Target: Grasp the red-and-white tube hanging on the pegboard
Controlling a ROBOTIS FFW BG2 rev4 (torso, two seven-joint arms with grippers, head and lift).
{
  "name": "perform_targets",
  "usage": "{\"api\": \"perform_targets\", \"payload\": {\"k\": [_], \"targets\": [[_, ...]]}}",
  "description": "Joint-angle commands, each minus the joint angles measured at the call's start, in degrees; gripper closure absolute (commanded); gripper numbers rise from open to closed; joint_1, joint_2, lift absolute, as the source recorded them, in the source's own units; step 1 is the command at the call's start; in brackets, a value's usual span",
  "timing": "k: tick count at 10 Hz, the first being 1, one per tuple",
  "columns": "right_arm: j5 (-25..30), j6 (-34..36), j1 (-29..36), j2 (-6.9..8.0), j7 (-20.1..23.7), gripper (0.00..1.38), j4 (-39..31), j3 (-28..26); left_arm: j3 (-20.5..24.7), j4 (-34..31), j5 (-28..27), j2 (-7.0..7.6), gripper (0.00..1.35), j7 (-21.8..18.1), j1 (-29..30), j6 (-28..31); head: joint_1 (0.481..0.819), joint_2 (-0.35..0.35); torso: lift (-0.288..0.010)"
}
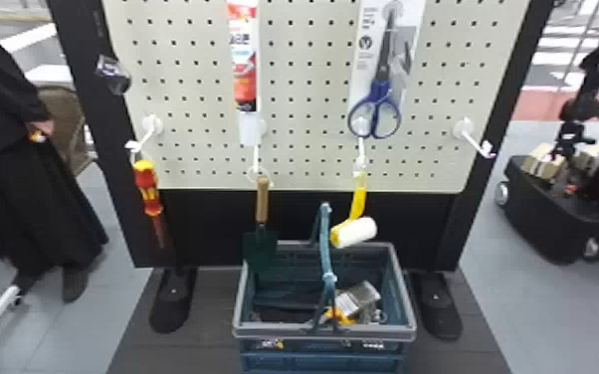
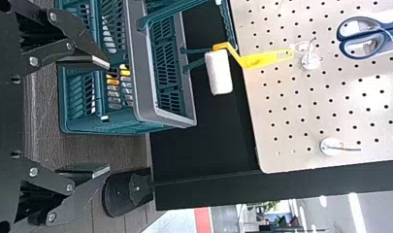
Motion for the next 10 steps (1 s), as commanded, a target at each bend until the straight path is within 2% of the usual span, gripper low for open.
{"api": "perform_targets", "payload": {"k": [1,6,7,9,10], "targets": [[-0.05,0.00,0.00,0.00,0.00,0.51,-0.05,0.00,0.00,0.00,0.04,-0.15,0.35,0.00,0.01,0.07,0.549,0.000,-0.100],[0.04,0.00,0.00,0.00,0.00,0.51,0.09,0.00,-0.35,-0.14,0.22,-0.15,0.35,0.00,-0.36,0.42,0.549,0.000,-0.100],[-0.05,0.00,0.00,0.00,0.00,0.51,-0.05,0.00,-0.44,-1.69,-0.66,-0.15,0.35,-0.79,-1.23,2.70,0.549,0.000,-0.100],[0.04,0.00,0.00,0.00,0.00,0.51,-0.05,0.00,-0.88,-7.17,-0.05,-0.15,0.35,-4.48,-5.66,11.05,0.549,0.000,-0.100],[0.04,0.00,0.00,0.00,0.00,0.51,-0.05,0.00,-0.97,-10.55,0.04,1.23,0.35,-4.66,-8.61,15.18,0.549,0.000,-0.100]]}}
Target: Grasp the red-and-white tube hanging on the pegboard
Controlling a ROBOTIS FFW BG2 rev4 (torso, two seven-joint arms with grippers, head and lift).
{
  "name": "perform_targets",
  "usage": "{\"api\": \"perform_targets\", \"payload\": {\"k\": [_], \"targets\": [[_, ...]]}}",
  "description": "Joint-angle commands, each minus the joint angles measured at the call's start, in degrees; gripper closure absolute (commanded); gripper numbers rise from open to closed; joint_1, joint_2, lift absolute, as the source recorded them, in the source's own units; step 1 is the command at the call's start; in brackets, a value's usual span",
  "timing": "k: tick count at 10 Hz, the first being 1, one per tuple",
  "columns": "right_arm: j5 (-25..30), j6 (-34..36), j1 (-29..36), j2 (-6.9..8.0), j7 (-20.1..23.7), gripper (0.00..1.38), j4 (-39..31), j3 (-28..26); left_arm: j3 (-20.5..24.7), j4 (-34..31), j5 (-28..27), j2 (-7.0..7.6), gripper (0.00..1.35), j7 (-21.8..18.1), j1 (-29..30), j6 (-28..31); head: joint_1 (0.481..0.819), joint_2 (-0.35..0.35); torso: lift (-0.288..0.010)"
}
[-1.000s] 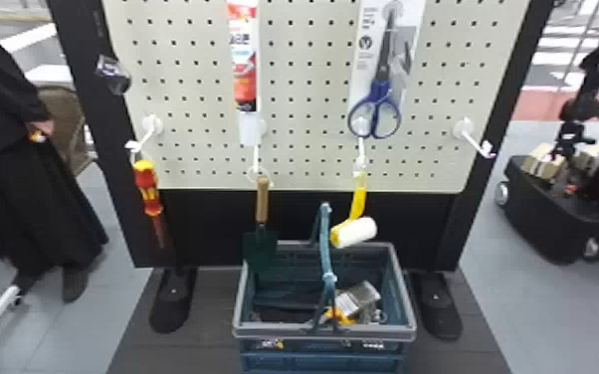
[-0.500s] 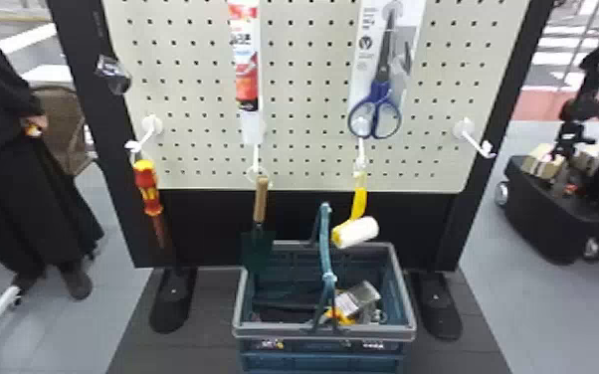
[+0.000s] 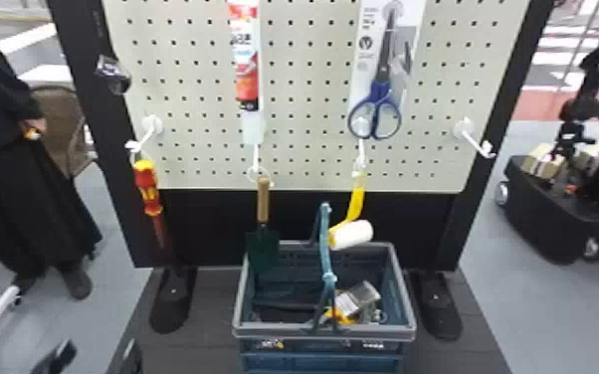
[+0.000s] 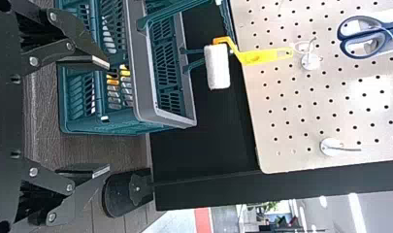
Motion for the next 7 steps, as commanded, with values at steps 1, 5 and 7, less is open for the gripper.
{"api": "perform_targets", "payload": {"k": [1,5,7], "targets": [[0.00,0.00,0.00,0.00,0.00,0.51,0.00,0.00,0.38,-3.82,0.02,1.35,0.35,-0.98,-5.35,5.10,0.549,0.000,-0.100],[0.26,0.44,0.12,0.09,0.00,0.51,-0.14,0.00,0.91,-8.18,1.60,2.76,0.35,-8.71,-22.57,19.51,0.549,0.000,-0.100],[0.44,0.62,-0.12,0.18,0.00,0.51,-0.28,0.00,-0.32,-8.60,3.62,5.31,0.35,-10.82,-30.82,25.49,0.549,0.000,-0.100]]}}
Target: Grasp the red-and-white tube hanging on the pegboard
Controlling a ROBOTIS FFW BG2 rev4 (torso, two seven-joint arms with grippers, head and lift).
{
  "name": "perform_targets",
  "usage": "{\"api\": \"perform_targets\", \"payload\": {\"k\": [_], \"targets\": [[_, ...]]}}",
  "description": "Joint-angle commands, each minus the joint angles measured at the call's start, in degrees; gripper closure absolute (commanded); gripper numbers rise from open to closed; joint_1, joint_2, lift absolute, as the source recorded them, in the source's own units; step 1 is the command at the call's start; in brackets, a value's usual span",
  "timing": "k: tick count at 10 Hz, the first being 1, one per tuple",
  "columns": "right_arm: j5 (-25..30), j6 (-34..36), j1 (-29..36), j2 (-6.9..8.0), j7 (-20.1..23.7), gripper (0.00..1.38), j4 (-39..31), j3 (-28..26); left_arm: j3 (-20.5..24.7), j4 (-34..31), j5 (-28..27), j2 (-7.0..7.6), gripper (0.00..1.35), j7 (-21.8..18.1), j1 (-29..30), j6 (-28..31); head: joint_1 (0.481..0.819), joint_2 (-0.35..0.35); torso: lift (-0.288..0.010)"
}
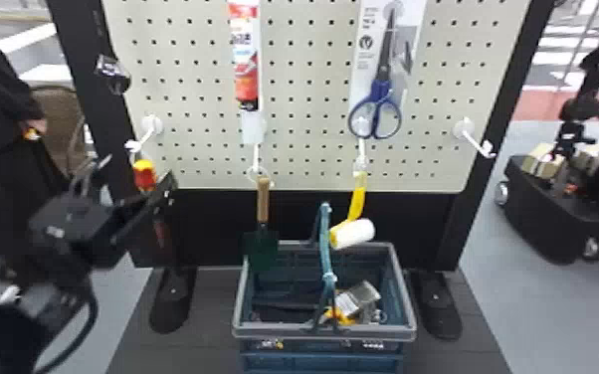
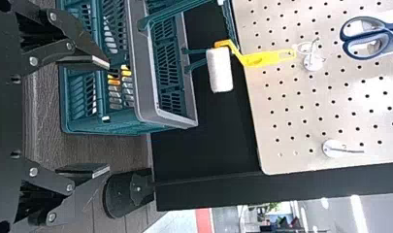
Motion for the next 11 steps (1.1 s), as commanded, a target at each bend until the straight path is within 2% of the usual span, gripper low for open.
{"api": "perform_targets", "payload": {"k": [1,3,4,5,6,7,10,11], "targets": [[0.06,0.07,-0.11,0.07,0.00,0.51,0.01,0.00,-0.58,-0.27,1.19,1.25,0.35,-1.38,-6.36,5.24,0.549,0.000,-0.100],[0.32,0.24,-0.48,0.07,0.00,0.51,0.01,0.09,-1.29,0.71,3.21,3.01,0.35,-2.70,-14.12,11.83,0.549,0.000,-0.100],[0.32,0.33,-0.61,0.07,0.00,0.51,0.01,0.09,-1.81,3.95,5.32,3.45,0.35,-4.02,-18.05,13.67,0.549,0.000,-0.100],[0.41,0.33,-0.61,0.07,0.00,0.51,0.01,0.09,-2.60,7.04,5.67,3.71,0.35,-5.42,-21.50,14.64,0.549,0.000,-0.100],[0.41,0.33,-0.73,0.07,0.00,0.51,0.01,0.09,-3.75,11.40,9.71,3.89,0.35,-5.51,-24.08,15.52,0.549,0.000,-0.100],[0.41,0.33,-0.73,0.07,0.00,0.51,0.01,0.09,-4.89,14.36,10.15,4.06,0.35,-6.48,-26.79,15.26,0.549,0.000,-0.100],[0.50,0.33,-1.22,0.07,0.09,0.51,0.15,0.18,-9.28,19.70,11.03,5.38,0.35,-7.97,-35.40,17.19,0.549,0.000,-0.100],[0.50,0.33,-1.22,0.07,0.00,0.51,0.29,0.18,-9.90,20.12,12.00,5.56,0.34,-8.24,-36.14,18.24,0.549,0.000,-0.100]]}}
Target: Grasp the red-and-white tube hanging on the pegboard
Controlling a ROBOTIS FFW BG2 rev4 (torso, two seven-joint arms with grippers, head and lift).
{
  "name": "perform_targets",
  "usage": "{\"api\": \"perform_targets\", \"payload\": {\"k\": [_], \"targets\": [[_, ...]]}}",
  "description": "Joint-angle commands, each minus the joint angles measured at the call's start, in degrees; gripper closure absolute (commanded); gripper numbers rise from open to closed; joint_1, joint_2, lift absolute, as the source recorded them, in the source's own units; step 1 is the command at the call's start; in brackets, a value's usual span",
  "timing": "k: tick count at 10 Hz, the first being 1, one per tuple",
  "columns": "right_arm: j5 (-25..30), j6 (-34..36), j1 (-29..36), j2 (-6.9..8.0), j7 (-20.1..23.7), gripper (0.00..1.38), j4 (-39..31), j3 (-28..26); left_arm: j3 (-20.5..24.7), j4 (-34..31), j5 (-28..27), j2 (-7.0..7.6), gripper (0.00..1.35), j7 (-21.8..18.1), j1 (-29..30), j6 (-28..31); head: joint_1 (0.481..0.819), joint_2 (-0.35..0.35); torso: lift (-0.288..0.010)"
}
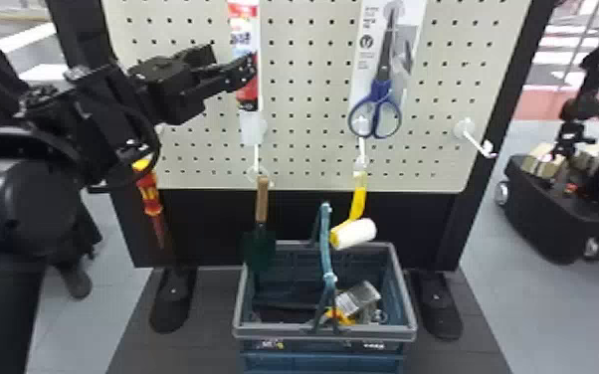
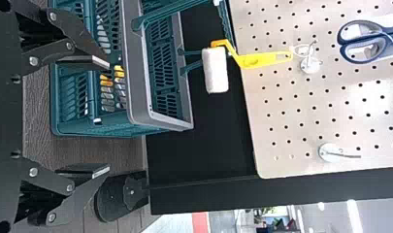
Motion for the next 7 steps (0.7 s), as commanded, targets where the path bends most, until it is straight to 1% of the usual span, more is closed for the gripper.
{"api": "perform_targets", "payload": {"k": [1,2,3,4,5,6,7], "targets": [[0.00,-0.01,-0.03,0.00,-0.03,0.51,0.07,0.01,-1.23,1.44,1.42,0.14,0.34,-0.13,-1.15,0.50,0.549,0.000,-0.100],[0.00,-0.01,-0.15,0.00,-0.03,0.51,0.07,0.01,-2.29,3.27,1.59,0.32,0.35,-0.22,-2.14,0.50,0.549,0.000,-0.100],[0.00,-0.01,-0.15,0.00,-0.03,0.51,0.21,0.01,-2.72,4.11,1.59,0.32,0.39,-0.39,-2.38,0.50,0.549,0.000,-0.100],[0.00,-0.01,-0.15,0.00,-0.03,0.51,0.21,-0.07,-3.16,5.52,2.12,0.32,0.59,-0.57,-2.75,-0.73,0.549,0.000,-0.100],[-0.09,-0.01,-0.15,0.00,0.06,0.51,0.21,-0.07,-3.34,5.94,2.03,0.32,0.83,-0.65,-2.88,-1.43,0.549,0.000,-0.100],[-0.09,-0.01,-0.15,0.00,0.06,0.51,0.21,0.01,-3.34,5.94,0.71,0.40,1.10,-1.01,-2.88,-2.75,0.549,0.000,-0.100],[-0.09,-0.01,-0.03,0.00,-0.03,0.51,0.21,-0.07,-3.25,5.94,0.19,0.49,1.21,-1.01,-2.88,-3.98,0.549,0.000,-0.100]]}}
